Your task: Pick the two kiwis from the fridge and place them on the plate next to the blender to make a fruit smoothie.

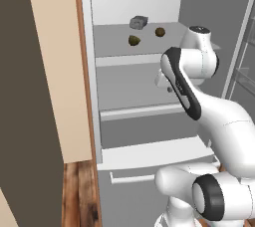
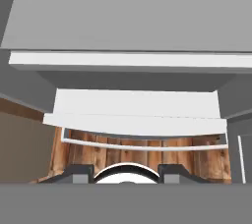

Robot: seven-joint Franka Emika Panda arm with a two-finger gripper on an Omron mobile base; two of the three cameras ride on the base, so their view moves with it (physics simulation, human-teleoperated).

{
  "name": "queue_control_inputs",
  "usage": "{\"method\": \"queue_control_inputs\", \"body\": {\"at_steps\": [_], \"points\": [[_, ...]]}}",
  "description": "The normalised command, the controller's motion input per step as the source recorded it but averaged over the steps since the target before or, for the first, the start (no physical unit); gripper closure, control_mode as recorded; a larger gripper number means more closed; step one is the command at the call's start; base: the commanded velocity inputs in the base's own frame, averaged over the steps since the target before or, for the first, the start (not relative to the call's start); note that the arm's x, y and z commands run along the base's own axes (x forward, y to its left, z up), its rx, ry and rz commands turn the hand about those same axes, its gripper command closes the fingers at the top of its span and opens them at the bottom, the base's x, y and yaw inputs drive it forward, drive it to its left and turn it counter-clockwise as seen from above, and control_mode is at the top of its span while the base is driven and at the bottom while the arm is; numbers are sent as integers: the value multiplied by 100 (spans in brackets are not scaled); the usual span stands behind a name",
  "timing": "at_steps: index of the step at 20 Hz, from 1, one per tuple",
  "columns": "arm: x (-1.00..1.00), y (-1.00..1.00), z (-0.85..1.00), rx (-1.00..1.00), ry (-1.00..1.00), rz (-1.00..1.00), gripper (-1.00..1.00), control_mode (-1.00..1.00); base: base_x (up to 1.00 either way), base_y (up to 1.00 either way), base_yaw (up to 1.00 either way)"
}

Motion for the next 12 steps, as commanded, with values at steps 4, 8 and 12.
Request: {"method": "queue_control_inputs", "body": {"at_steps": [4,8,12], "points": [[-4,1,0,0,-6,0,-100,-100,0,0,0],[-45,4,10,3,-39,1,-100,-100,0,0,0],[-23,16,54,4,-36,0,-100,-100,0,0,0]]}}
